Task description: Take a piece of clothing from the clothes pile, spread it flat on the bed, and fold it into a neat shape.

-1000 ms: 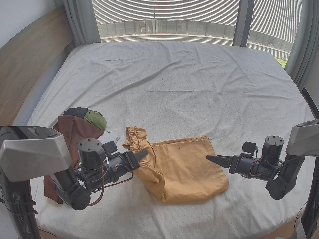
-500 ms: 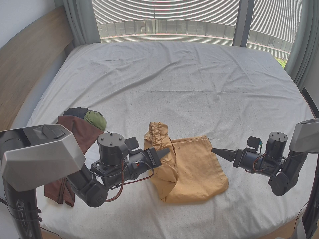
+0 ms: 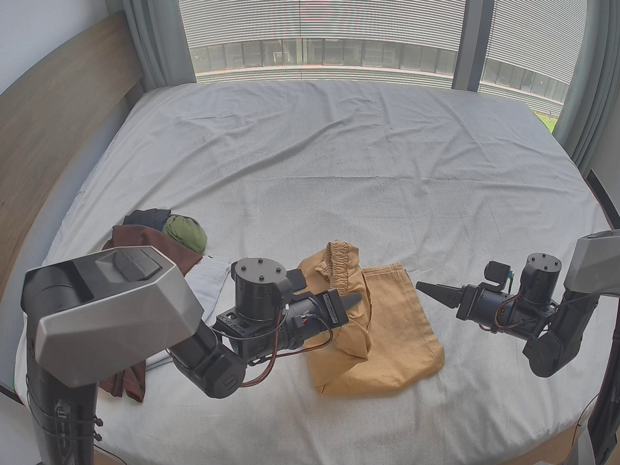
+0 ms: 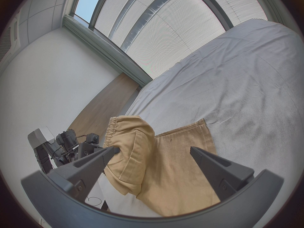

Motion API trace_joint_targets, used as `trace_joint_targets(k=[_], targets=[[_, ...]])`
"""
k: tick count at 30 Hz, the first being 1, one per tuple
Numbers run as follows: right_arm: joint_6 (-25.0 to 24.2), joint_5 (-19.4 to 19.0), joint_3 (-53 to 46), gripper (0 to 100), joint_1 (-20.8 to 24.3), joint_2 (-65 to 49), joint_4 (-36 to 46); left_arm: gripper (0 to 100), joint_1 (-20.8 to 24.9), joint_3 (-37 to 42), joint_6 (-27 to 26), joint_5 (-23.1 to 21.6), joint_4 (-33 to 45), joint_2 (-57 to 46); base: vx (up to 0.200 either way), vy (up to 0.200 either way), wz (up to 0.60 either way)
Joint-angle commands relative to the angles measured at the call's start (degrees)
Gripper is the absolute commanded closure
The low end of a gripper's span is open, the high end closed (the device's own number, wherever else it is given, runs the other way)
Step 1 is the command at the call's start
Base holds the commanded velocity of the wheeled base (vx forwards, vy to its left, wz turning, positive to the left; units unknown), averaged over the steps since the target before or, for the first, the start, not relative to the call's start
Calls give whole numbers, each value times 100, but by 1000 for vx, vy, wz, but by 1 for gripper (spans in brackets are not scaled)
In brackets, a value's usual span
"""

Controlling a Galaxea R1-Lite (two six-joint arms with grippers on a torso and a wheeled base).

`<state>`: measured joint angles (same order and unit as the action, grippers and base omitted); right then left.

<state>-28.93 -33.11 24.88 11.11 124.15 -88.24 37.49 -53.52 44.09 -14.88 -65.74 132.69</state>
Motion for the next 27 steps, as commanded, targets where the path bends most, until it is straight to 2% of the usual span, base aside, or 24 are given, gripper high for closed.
trace_joint_targets(k=[1,27], targets=[[1,-3,34,0,-21,13,-1,100,101,-229,3,3,141,143,0,0,0],[1,-3,43,0,-47,13,-1,100,259,-581,3,3,369,494,0,0,0]])
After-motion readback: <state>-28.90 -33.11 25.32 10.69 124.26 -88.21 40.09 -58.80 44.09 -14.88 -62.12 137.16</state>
